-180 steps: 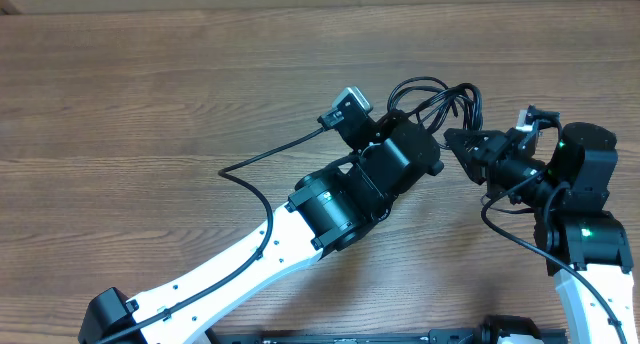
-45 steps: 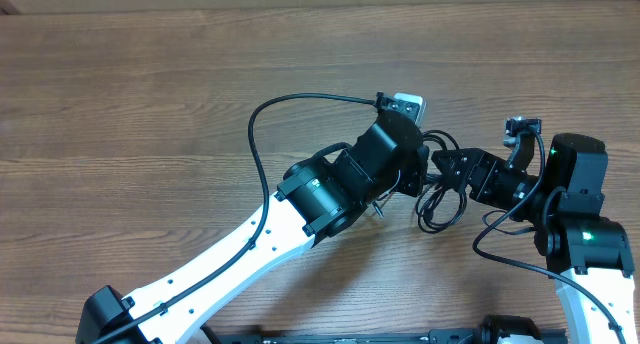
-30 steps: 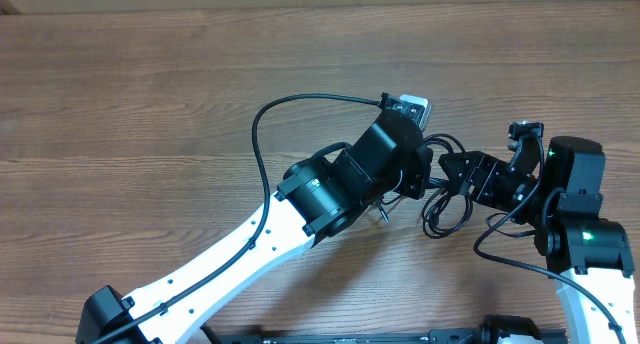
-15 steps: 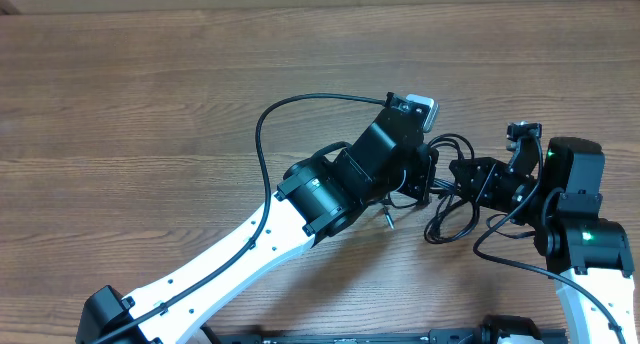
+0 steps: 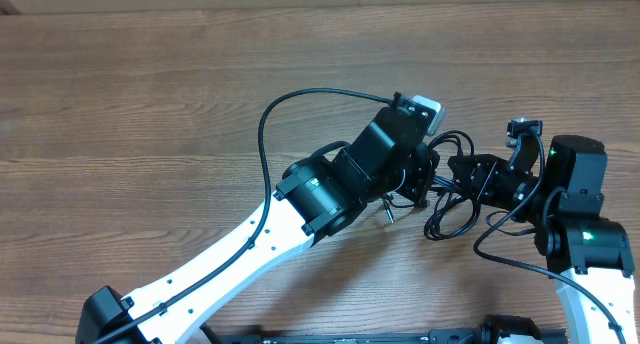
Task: Untangle cables
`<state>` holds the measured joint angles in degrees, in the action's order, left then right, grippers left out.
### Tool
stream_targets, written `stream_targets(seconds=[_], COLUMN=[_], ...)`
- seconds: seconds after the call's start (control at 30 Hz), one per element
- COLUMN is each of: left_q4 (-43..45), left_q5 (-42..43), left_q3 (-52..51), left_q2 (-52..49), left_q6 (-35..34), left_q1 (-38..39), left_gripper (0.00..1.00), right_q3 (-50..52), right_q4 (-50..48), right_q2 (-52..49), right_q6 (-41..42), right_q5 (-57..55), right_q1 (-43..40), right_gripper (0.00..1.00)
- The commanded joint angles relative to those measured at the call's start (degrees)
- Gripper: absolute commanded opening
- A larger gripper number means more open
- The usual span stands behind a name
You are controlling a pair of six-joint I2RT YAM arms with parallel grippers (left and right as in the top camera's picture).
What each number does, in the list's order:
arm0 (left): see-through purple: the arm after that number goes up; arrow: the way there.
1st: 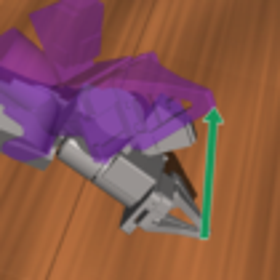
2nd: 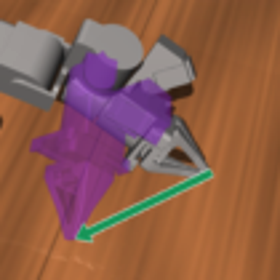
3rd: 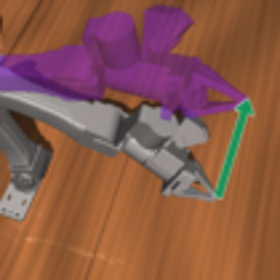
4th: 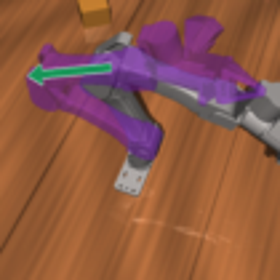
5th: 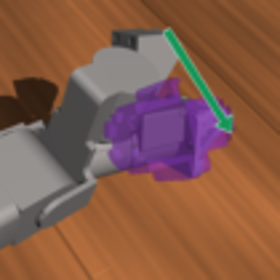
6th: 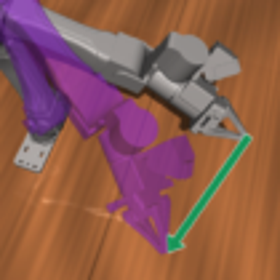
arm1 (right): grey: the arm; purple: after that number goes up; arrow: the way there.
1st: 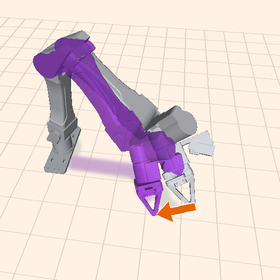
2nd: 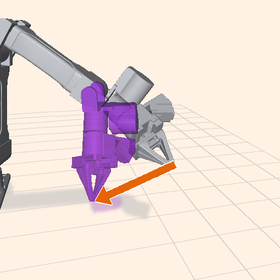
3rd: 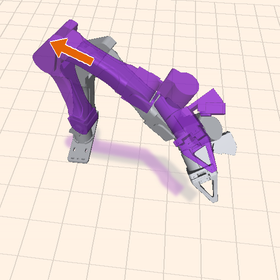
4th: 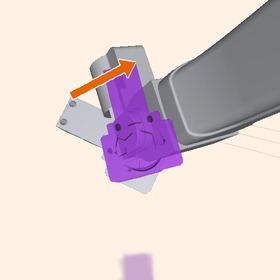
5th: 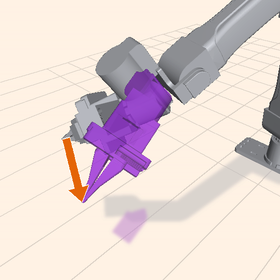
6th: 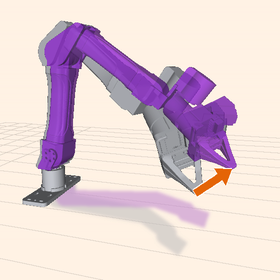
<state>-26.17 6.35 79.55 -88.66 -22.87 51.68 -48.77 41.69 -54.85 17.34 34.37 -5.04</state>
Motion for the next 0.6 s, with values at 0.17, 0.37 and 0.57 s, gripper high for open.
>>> stream_targets(seconds=[0.17,0.37,0.57], left_q4=[-4.7,-5.0,-6.4], left_q5=[7.5,8.1,13.0], left_q3=[0.9,0.9,0.9], left_q2=[0.6,0.6,0.6], left_q6=[14.6,15.1,21.4], left_q1=[0.5,0.5,0.5], left_gripper=[0.04,0.04,0.04], right_q3=[-0.4,-0.4,-0.4], right_q4=[-1.7,-1.8,-2.2], right_q2=[0.7,0.7,0.7], right_q6=[2.0,2.6,2.6], right_q5=[5.2,5.4,5.4], right_q1=[-0.2,-0.2,-0.2], right_gripper=[0.04,0.04,0.04])
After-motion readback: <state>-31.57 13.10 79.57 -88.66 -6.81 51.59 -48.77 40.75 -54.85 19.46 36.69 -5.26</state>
